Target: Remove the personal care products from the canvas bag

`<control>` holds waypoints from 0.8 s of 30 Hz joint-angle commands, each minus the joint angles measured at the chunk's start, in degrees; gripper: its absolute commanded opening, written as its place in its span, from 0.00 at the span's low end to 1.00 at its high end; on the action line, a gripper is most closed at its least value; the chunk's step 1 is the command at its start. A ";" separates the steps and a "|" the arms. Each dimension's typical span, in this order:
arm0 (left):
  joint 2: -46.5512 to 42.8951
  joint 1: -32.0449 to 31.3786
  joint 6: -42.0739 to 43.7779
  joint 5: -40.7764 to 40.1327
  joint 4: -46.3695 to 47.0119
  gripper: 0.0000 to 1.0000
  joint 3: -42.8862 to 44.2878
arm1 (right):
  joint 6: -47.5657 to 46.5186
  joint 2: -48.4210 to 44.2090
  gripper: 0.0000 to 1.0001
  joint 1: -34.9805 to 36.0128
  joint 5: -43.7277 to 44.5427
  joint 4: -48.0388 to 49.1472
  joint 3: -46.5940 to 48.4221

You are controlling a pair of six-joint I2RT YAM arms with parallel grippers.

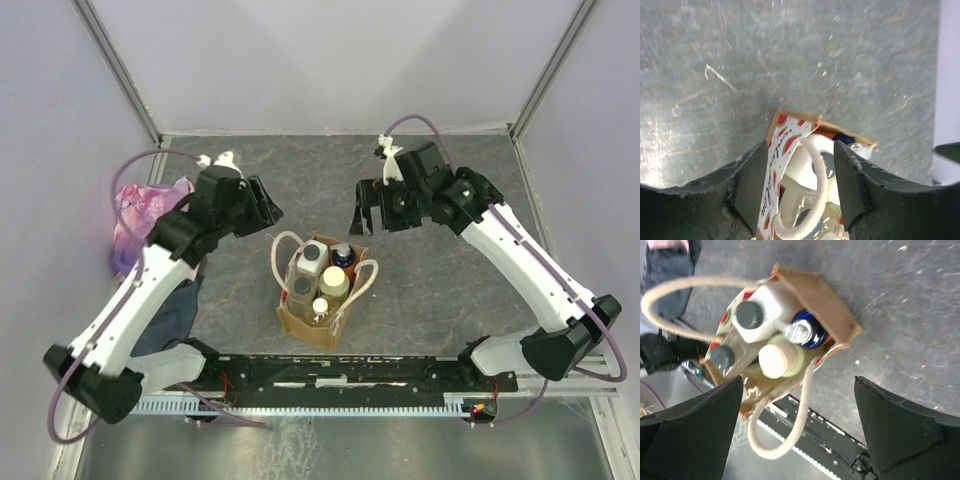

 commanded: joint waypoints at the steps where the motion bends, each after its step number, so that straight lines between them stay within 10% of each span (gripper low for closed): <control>1: -2.17 0.22 4.66 -4.81 1.67 0.63 2.37 | -0.47 -0.58 1.00 5.06 0.79 -3.87 2.54; 10: -3.08 0.24 5.77 -9.36 0.33 0.60 3.90 | 2.39 4.21 1.00 12.19 2.99 -2.13 2.49; 24: -9.76 -0.62 1.10 5.91 4.66 0.53 -4.89 | 6.08 12.46 0.97 13.06 7.47 4.44 -2.72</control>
